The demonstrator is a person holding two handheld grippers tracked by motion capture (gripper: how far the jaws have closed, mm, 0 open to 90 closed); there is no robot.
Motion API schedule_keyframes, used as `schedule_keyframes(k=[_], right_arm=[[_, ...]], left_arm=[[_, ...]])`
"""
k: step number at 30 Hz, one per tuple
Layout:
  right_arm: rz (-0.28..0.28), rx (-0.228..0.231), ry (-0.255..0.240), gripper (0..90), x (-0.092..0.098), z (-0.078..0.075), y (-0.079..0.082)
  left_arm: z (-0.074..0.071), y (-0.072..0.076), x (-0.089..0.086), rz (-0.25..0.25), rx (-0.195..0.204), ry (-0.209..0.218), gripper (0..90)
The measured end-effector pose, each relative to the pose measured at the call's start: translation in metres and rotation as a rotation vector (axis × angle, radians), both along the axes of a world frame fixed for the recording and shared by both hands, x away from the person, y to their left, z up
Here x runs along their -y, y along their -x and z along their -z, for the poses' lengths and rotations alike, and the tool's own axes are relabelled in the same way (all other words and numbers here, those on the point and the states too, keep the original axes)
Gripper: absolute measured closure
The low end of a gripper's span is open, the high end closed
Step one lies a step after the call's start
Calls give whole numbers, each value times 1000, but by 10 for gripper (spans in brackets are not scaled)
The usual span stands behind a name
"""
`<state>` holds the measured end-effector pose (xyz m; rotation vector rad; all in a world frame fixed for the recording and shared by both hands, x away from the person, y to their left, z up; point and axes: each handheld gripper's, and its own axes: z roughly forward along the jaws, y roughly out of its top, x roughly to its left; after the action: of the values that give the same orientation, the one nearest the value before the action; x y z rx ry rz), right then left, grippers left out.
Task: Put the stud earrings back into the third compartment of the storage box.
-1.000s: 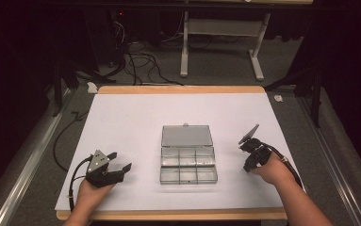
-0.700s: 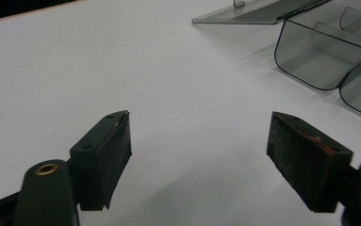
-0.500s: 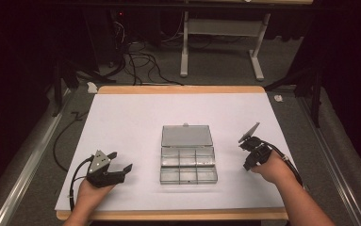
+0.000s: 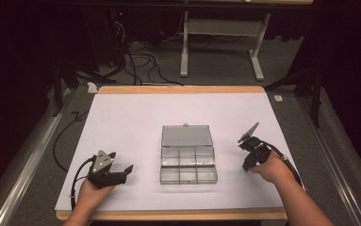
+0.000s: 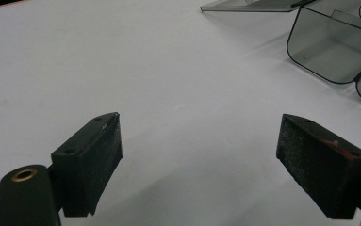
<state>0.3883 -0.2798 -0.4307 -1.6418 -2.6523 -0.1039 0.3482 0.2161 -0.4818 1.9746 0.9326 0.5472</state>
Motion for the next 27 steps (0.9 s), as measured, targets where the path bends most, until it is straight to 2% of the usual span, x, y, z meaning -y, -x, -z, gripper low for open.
schedule_keyframes(k=[3,6,9,10,12,22,24,25,26,27], right_arm=[[3,-4,5,801,0,3,0],[-2,0,30,792,-1,5,0],[6,-2,39,806,-2,5,1],[-12,3,50,833,-2,5,0],[-15,3,52,859,-2,5,-1],[-13,9,30,865,1,1,0],[9,4,17,865,-1,-3,0],[9,4,17,865,-1,-3,0],[-17,15,2,864,-2,-7,-1],[-13,11,0,864,-4,-9,0]], left_arm=[[0,0,0,2,2,-2,151],[0,0,0,2,2,-5,151],[0,0,0,2,0,-4,151],[0,0,1,3,1,-7,151],[0,0,1,5,3,-9,151],[0,0,2,6,2,-11,153],[0,0,2,8,2,-16,154],[0,0,2,8,2,-16,154],[0,0,2,10,2,-20,153],[0,0,2,11,2,-21,154]])
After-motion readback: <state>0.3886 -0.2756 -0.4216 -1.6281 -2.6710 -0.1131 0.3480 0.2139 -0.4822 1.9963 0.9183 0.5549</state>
